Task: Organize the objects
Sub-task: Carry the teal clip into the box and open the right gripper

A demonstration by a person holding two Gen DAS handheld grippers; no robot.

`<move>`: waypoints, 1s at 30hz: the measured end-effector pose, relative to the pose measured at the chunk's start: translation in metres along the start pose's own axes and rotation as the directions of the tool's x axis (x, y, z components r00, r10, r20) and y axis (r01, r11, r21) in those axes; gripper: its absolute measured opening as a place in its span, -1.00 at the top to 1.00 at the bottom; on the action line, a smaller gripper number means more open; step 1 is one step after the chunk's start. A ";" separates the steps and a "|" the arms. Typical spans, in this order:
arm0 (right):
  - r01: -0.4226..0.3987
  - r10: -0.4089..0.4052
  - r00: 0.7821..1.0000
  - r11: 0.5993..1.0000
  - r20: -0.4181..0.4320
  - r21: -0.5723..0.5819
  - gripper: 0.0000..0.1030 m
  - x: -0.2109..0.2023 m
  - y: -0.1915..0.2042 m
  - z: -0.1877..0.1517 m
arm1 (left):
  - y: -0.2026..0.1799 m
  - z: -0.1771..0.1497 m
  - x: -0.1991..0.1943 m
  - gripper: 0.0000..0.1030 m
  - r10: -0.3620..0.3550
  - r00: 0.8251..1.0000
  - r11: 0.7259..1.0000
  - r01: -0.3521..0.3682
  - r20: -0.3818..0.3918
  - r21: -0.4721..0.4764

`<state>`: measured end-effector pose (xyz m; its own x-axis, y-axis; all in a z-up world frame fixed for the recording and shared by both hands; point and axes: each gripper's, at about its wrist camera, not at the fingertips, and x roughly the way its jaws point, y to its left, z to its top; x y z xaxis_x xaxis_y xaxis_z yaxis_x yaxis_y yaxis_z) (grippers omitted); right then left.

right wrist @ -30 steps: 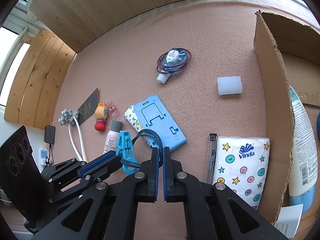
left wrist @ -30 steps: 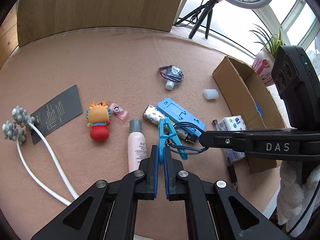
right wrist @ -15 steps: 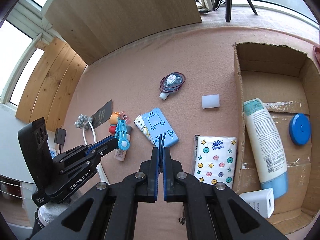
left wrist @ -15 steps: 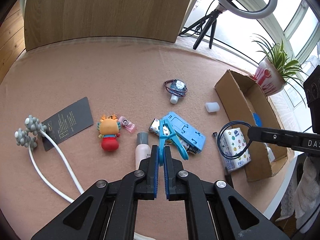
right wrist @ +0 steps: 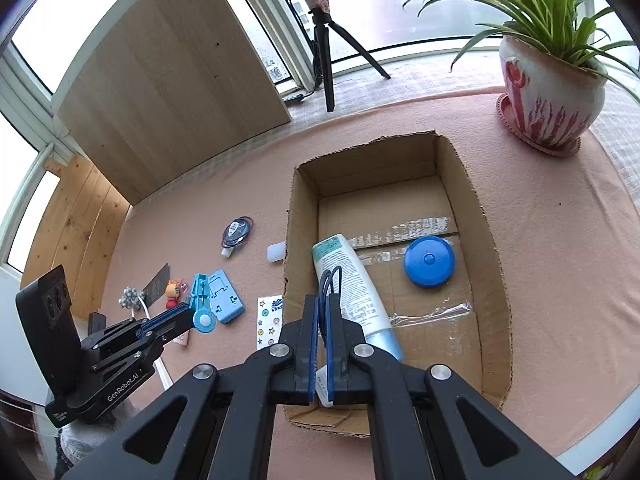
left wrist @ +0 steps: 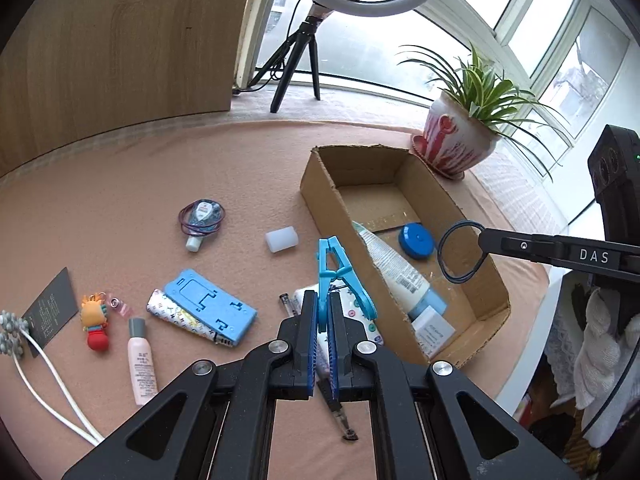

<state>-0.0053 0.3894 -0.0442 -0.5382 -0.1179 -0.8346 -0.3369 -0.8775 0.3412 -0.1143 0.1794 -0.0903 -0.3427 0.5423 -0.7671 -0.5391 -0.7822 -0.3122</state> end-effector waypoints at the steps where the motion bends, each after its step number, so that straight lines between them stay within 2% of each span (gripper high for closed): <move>1: 0.006 -0.006 1.000 1.000 0.001 0.011 0.94 -0.002 -0.007 -0.001 | -0.009 0.002 0.003 0.91 -0.009 1.000 1.000 0.009 -0.002 0.014; 11: 0.034 -0.034 0.999 0.998 -0.003 0.053 0.94 -0.010 -0.050 -0.011 | -0.072 0.019 0.036 0.91 -0.051 0.999 0.996 0.052 -0.018 0.076; 20: 0.029 -0.029 1.000 0.998 -0.009 0.049 0.93 -0.014 -0.062 -0.016 | -0.104 0.037 0.062 0.91 -0.048 0.999 0.994 0.050 -0.018 0.093; 23: 0.032 -0.032 0.999 0.998 -0.010 0.051 0.88 -0.015 -0.067 -0.017 | -0.110 0.039 0.064 0.91 -0.048 0.999 0.994 0.049 -0.013 0.097; 25: 0.035 -0.035 0.999 0.998 -0.009 0.051 0.87 -0.016 -0.070 -0.018 | -0.111 0.040 0.065 0.67 -0.046 0.999 0.995 0.047 -0.013 0.092; 27: 0.032 -0.032 0.999 0.998 -0.004 0.059 0.65 -0.017 -0.073 -0.018 | -0.109 0.040 0.062 0.00 -0.037 0.999 0.996 0.037 0.000 0.079; 29: 0.038 -0.040 0.999 0.997 0.014 0.070 0.04 -0.019 -0.074 -0.018 | -0.106 0.040 0.057 -0.02 -0.031 0.999 0.997 0.030 0.016 0.073; 30: 0.038 -0.040 0.999 0.997 0.028 0.071 -0.01 -0.021 -0.074 -0.018 | -0.104 0.040 0.055 -0.02 -0.027 0.999 0.997 0.026 0.018 0.069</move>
<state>0.0453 0.4485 -0.0595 -0.5455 -0.0701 -0.8352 -0.4112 -0.8459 0.3396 -0.1079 0.3024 -0.0775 -0.3417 0.5685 -0.7484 -0.5992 -0.7453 -0.2925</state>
